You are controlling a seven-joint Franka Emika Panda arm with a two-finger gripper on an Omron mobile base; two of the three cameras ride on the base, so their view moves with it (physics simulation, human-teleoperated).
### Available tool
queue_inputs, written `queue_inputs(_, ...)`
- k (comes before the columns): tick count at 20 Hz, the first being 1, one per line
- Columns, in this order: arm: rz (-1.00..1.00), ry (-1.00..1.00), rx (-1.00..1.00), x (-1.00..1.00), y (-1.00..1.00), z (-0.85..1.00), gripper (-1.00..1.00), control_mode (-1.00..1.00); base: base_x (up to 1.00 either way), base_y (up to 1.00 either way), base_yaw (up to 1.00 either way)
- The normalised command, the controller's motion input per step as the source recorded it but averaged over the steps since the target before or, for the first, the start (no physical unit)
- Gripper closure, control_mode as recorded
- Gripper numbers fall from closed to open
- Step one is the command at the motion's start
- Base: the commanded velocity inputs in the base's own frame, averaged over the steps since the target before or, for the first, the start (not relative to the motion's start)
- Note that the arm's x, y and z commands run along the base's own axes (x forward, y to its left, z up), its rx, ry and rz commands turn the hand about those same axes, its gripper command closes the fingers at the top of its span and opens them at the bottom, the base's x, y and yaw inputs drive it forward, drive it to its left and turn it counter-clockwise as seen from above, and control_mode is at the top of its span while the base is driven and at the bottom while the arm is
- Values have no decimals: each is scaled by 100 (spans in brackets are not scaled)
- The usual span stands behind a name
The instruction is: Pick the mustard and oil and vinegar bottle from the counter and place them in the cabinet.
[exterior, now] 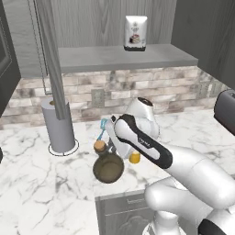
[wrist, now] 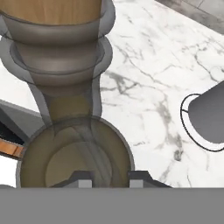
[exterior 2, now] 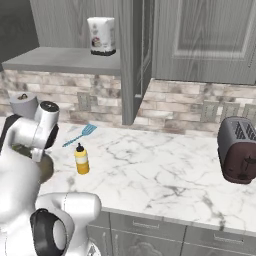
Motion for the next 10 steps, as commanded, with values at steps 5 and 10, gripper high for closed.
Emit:
queue_inputs(5,-19,-4,12,-14,-6,60,100,-100,0,0,0)
queue_inputs(10,-27,0,0,-16,0,13,100,-100,0,0,0)
